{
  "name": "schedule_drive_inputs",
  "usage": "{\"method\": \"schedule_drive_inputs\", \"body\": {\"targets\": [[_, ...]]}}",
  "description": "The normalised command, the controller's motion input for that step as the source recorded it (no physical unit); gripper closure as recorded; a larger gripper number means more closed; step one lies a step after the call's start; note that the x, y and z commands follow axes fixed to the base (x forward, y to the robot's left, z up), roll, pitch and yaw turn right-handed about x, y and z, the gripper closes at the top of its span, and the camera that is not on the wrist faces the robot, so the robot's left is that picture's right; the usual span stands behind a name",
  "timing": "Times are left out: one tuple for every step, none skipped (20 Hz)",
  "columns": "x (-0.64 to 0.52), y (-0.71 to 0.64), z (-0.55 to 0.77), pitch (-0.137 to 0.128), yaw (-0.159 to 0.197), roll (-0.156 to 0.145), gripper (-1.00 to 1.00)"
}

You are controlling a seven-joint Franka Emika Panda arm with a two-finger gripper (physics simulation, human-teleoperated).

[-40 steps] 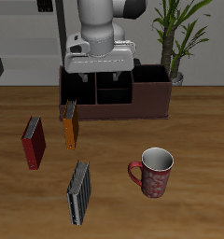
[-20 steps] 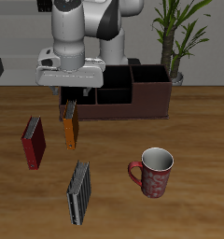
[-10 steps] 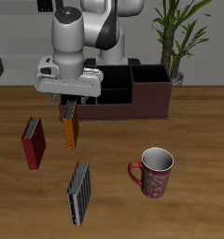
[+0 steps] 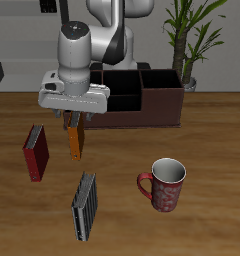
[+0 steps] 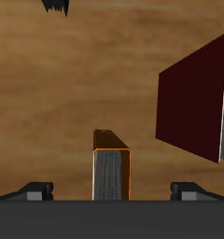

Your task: Place the orange book into the back desk caddy's left compartment

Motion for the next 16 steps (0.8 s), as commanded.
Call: {"method": "schedule_drive_inputs", "body": {"targets": [[0.01, -0.01, -0.39, 0.001, -0.046, -0.009, -1.00], [0.05, 0.02, -0.34, 0.049, -0.015, 0.005, -1.00], [0.04, -0.06, -0.25, -0.011, -0.013, -0.064, -1.00], [0.06, 0.04, -0.29, 0.023, -0.021, -0.009, -1.00], [0.08, 0.06, -0.30, 0.062, -0.016, 0.083, -1.00], [-0.04, 0.04, 0.01, 0.000, 0.000, 0.000, -1.00], [0.16, 0.19, -0.46, -0.019, 0.114, 0.045, -1.00], [-0.07, 0.06, 0.00, 0.000, 0.000, 0.000, -1.00], [0.11, -0.08, -0.28, 0.095, -0.161, -0.068, 1.00], [-0.02, 0.19, -0.10, -0.009, 0.033, 0.083, 1.00], [0.00, 0.09, -0.07, 0.005, 0.042, 0.054, 1.00], [0.05, -0.15, -0.10, 0.012, -0.061, -0.036, 1.00], [0.06, -0.03, -0.11, 0.011, 0.008, 0.024, 1.00], [0.11, -0.18, -0.16, 0.026, -0.010, 0.001, 1.00], [0.07, -0.11, -0.08, 0.033, -0.044, -0.027, 1.00], [0.10, -0.12, -0.10, 0.028, -0.005, 0.019, 1.00]]}}
